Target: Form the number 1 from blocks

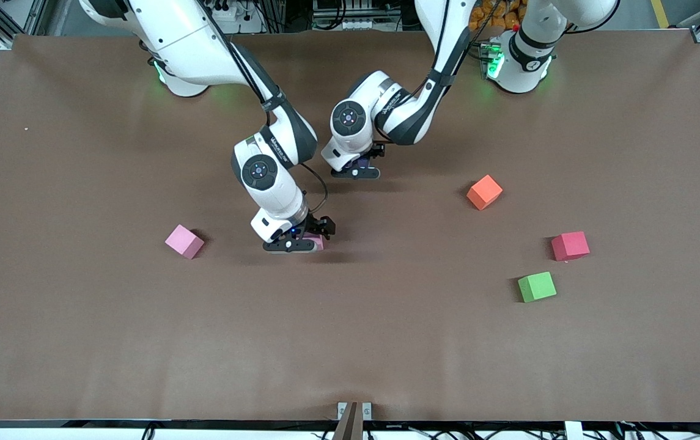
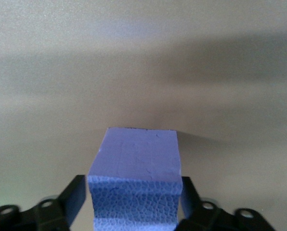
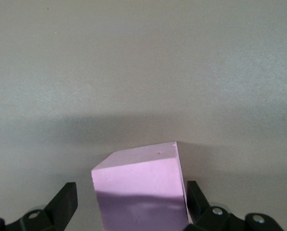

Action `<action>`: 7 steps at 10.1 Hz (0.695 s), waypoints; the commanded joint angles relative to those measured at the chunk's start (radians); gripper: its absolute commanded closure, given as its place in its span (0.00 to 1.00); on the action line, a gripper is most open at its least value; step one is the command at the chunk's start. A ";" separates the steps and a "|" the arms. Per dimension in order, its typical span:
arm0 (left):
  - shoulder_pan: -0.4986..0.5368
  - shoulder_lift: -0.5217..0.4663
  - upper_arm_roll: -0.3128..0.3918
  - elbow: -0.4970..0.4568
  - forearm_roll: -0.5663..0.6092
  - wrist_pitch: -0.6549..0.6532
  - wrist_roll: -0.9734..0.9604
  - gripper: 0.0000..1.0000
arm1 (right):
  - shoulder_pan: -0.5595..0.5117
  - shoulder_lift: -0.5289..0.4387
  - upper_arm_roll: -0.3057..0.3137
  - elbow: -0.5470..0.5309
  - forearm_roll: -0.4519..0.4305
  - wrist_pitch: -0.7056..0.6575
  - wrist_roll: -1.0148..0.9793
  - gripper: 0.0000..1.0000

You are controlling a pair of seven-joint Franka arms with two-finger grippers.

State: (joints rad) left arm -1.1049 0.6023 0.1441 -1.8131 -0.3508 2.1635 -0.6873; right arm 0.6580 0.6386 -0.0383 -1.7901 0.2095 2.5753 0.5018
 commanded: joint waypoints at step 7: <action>0.270 -0.346 0.155 -0.041 0.063 -0.240 0.009 0.00 | -0.002 -0.008 -0.005 -0.005 -0.016 -0.015 0.014 0.45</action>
State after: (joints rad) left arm -0.8927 0.3002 0.3109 -1.8034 -0.3302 1.9326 -0.6833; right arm 0.6539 0.6410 -0.0449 -1.7942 0.2092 2.5672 0.5007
